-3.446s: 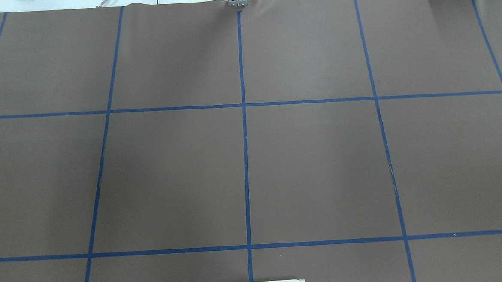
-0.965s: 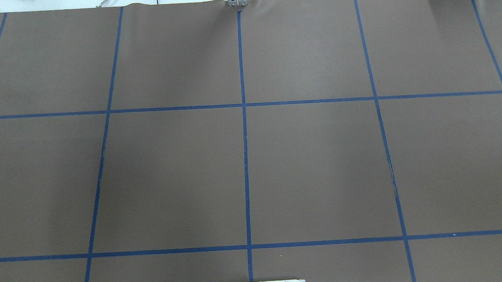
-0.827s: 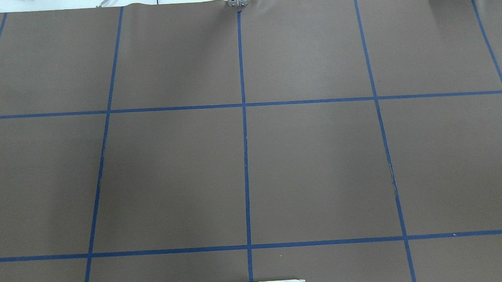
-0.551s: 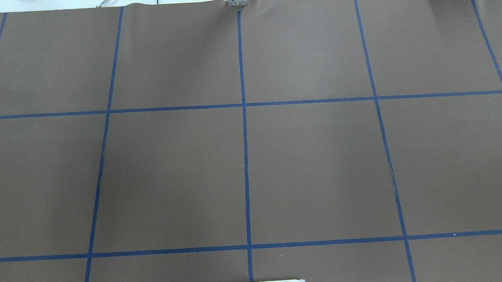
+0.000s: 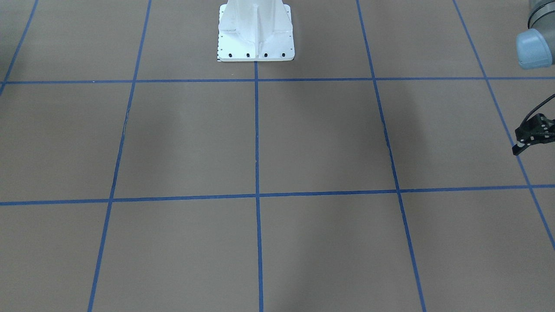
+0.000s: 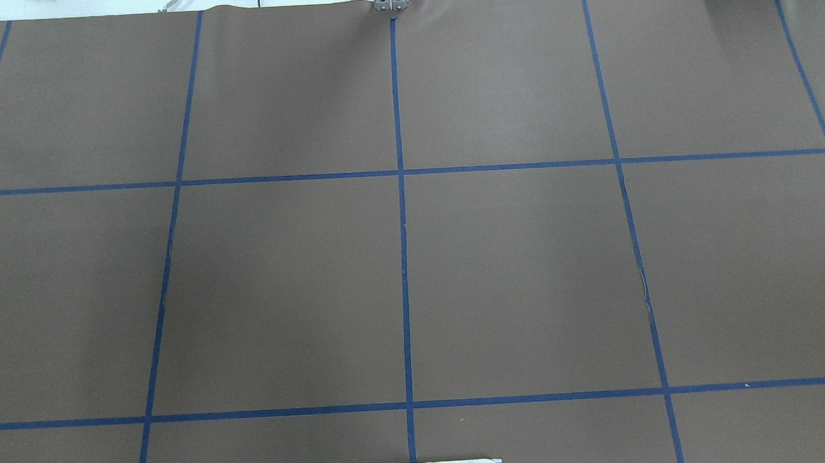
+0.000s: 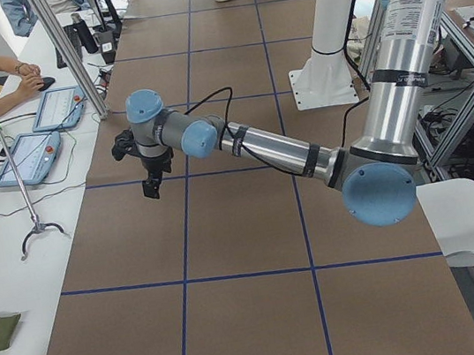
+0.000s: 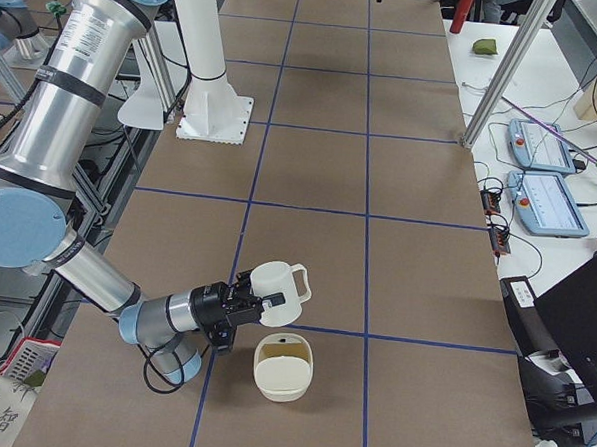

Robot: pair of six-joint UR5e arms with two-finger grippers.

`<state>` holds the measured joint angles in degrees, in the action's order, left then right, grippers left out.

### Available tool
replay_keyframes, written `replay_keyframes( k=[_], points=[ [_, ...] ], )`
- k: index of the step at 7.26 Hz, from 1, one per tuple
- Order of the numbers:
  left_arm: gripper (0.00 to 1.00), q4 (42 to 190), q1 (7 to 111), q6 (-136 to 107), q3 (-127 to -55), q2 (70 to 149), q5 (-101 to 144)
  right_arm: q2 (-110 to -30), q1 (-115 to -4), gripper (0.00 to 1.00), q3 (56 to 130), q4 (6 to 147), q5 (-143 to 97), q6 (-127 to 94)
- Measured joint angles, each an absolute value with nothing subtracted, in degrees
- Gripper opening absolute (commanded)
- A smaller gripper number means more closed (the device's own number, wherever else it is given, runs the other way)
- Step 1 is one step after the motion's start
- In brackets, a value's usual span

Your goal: Left arm hands cup to right arm to dump lemon

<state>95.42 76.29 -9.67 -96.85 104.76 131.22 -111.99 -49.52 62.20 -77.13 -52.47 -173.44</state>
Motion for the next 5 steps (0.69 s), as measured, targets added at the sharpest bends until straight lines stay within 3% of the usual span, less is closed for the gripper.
replay_keyframes(
  k=[5],
  points=[
    [1.0,95.5,76.3,-9.7,-97.3,104.2,131.3,-114.1,-50.3,0.0,63.0,-76.9,-62.0,-141.8]
  ],
)
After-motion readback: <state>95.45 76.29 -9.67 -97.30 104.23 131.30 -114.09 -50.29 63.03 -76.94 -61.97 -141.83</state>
